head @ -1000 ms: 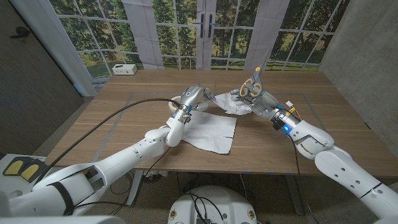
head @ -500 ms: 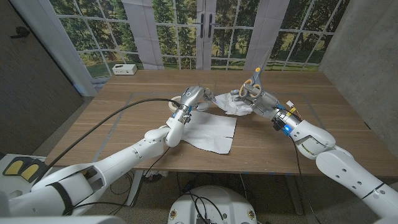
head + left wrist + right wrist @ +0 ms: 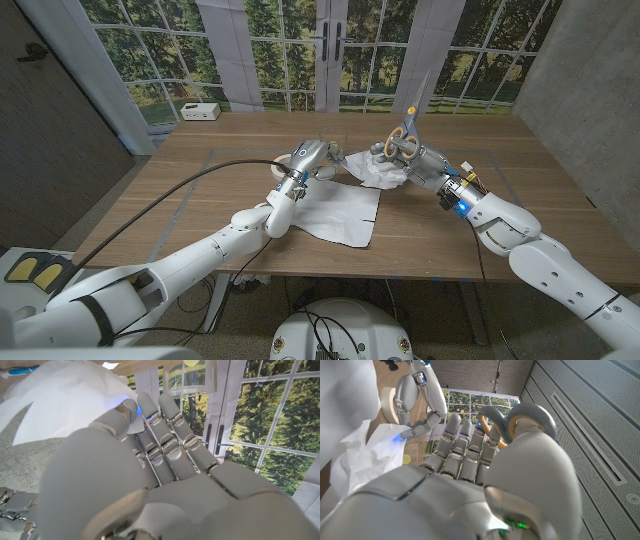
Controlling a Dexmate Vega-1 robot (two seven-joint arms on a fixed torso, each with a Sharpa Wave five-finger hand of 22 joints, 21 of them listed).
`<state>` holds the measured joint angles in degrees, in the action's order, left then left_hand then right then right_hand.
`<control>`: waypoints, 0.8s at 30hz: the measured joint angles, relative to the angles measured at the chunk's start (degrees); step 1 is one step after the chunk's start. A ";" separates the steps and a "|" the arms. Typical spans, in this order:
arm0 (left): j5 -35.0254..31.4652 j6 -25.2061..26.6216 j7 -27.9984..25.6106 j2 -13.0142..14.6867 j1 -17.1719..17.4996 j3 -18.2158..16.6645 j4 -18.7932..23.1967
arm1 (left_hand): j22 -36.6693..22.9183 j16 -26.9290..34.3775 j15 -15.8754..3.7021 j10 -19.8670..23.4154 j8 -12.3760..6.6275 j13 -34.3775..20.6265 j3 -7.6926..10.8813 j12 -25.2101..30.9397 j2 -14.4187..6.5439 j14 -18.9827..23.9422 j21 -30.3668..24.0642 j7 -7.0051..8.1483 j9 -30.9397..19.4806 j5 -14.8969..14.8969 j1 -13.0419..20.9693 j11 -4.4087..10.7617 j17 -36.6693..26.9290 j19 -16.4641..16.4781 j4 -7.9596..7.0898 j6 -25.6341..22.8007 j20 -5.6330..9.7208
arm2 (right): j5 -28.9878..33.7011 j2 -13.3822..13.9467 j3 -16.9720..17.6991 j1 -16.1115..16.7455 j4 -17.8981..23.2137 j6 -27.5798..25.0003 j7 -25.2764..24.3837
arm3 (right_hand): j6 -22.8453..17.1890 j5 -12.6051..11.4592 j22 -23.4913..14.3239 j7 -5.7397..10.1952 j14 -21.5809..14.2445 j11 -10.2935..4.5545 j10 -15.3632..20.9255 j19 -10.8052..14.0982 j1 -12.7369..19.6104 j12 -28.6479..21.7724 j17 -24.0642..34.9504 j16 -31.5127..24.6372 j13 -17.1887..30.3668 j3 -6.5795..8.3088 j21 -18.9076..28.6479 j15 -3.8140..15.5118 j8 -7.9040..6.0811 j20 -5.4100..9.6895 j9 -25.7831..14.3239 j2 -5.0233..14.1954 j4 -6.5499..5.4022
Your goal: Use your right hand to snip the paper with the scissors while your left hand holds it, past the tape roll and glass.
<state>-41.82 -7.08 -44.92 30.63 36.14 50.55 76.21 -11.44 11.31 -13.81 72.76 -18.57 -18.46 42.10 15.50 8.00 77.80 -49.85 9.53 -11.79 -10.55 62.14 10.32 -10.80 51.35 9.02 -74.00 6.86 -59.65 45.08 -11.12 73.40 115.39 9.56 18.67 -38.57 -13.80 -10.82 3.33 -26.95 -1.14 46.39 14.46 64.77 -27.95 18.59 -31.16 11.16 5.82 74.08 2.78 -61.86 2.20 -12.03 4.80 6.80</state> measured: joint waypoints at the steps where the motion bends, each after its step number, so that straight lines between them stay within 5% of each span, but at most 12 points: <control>1: -0.16 0.05 0.08 0.05 0.04 -0.02 0.06 | 0.00 0.00 -0.01 0.00 0.00 0.00 0.09 0.03 0.00 0.01 0.00 0.00 -0.04 0.00 0.00 0.00 0.00 0.00 0.09 0.00 0.00 | 0.00 0.13 0.01 0.14 0.08 0.01 0.00 | 0.00 0.05 0.00 0.17 0.33 -0.11 -0.29 -0.41 -0.17 0.00 0.00 0.00 0.00 -0.01 0.24 -0.17 1.36 0.02 0.90 0.17 0.01; 5: -0.16 0.05 0.08 0.16 0.10 -0.03 0.25 | 0.00 0.00 0.08 -0.01 0.00 0.00 0.16 0.20 0.00 0.53 -0.33 0.19 -0.08 0.00 0.00 0.01 0.00 0.00 0.16 -0.19 0.00 | -0.01 0.13 0.01 0.14 0.08 0.06 0.00 | 1.37 1.32 -0.26 -0.14 2.67 -0.06 -2.75 -2.27 -2.23 0.00 0.00 0.00 0.00 -0.47 1.19 -0.17 6.46 0.04 2.41 2.23 -0.62; 13: -0.83 0.32 0.38 0.25 0.13 -0.03 0.58 | 0.00 0.00 0.08 -0.02 0.00 0.00 0.16 0.21 0.00 0.53 -0.45 0.19 -0.02 0.00 0.00 0.02 0.00 0.00 0.16 -0.19 0.00 | -0.47 0.63 0.30 0.58 0.18 0.13 0.83 | 3.84 1.99 -0.54 -0.56 5.77 0.31 -7.47 -5.28 -2.73 1.19 0.44 -0.44 0.16 -1.63 3.19 -0.31 13.68 -0.55 2.27 6.96 -1.78; 24: -1.33 0.69 0.50 0.48 0.25 -0.03 1.02 | -0.01 0.00 0.08 -0.03 0.00 0.00 0.40 0.20 0.00 0.52 -0.89 0.19 -0.08 0.00 0.00 0.03 0.01 -0.41 -0.08 -0.19 0.00 | -1.78 0.74 0.36 0.56 0.14 -0.21 1.82 | 4.82 1.99 -0.36 -0.76 5.40 2.22 -5.96 -6.61 -6.08 -0.46 1.07 -2.17 0.18 -1.89 6.14 -0.37 19.38 0.13 0.74 8.41 -2.04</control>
<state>-43.15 -6.39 -44.42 31.11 36.39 50.52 77.23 -11.45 11.31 -13.72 72.73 -18.57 -18.46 42.50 15.70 8.00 78.32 -50.74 9.73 -11.88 -10.55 62.14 10.35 -10.80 50.94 8.93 -74.19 6.86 -61.43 45.82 -10.76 73.95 115.53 9.34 20.49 -33.75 -11.81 -11.18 2.57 -21.55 1.09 40.44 7.86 58.69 -28.41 19.66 -33.33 11.34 3.93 80.22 2.41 -42.49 2.33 -11.28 13.21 4.76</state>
